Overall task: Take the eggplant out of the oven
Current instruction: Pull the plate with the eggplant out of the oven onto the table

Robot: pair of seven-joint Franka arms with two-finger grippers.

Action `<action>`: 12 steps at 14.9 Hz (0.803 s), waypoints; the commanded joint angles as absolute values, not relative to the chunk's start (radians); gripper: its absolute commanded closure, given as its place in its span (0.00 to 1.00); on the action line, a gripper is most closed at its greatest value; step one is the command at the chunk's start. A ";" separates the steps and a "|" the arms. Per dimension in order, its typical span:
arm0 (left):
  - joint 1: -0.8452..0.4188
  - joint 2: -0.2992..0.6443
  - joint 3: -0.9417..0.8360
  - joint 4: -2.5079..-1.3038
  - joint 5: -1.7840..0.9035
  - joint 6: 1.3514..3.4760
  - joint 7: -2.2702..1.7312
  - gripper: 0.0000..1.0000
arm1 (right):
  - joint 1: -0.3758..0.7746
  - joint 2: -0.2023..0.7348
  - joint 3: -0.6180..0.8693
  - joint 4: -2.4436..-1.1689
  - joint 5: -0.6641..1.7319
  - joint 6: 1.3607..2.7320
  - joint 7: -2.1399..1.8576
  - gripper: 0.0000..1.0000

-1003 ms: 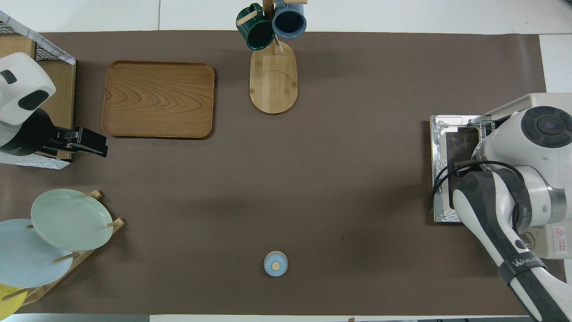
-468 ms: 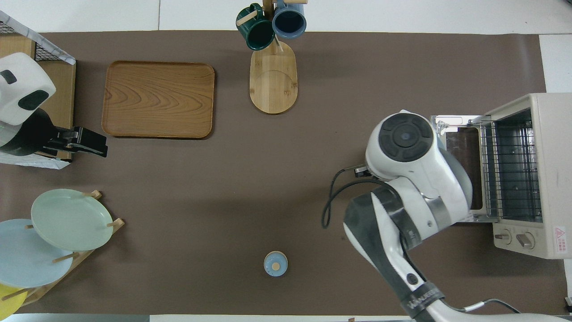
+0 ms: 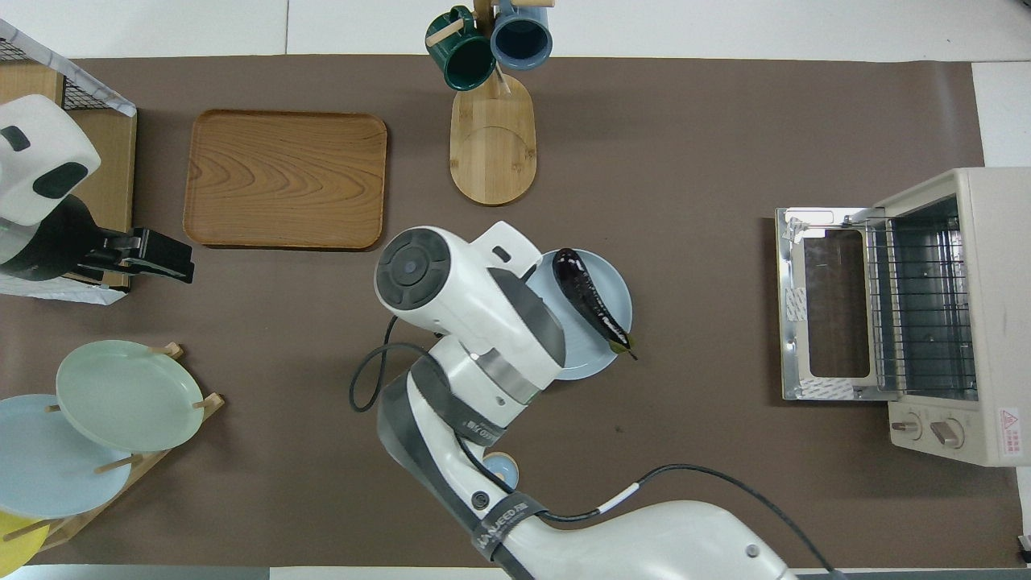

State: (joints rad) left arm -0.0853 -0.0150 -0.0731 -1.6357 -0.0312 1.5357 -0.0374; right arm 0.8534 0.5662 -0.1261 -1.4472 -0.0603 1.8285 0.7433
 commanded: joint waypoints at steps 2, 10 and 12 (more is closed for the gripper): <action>-0.078 -0.021 -0.078 -1.635 -0.011 1.529 -0.032 0.00 | 0.891 0.640 -0.120 -1.376 -0.052 1.847 0.813 1.00; -0.078 -0.021 -0.078 -1.635 -0.011 1.525 -0.034 0.00 | 0.874 0.627 -0.115 -1.381 0.002 1.924 0.851 0.59; -0.078 -0.021 -0.078 -1.635 -0.011 1.529 -0.037 0.00 | 0.829 0.579 -0.121 -1.381 -0.015 1.841 0.746 0.60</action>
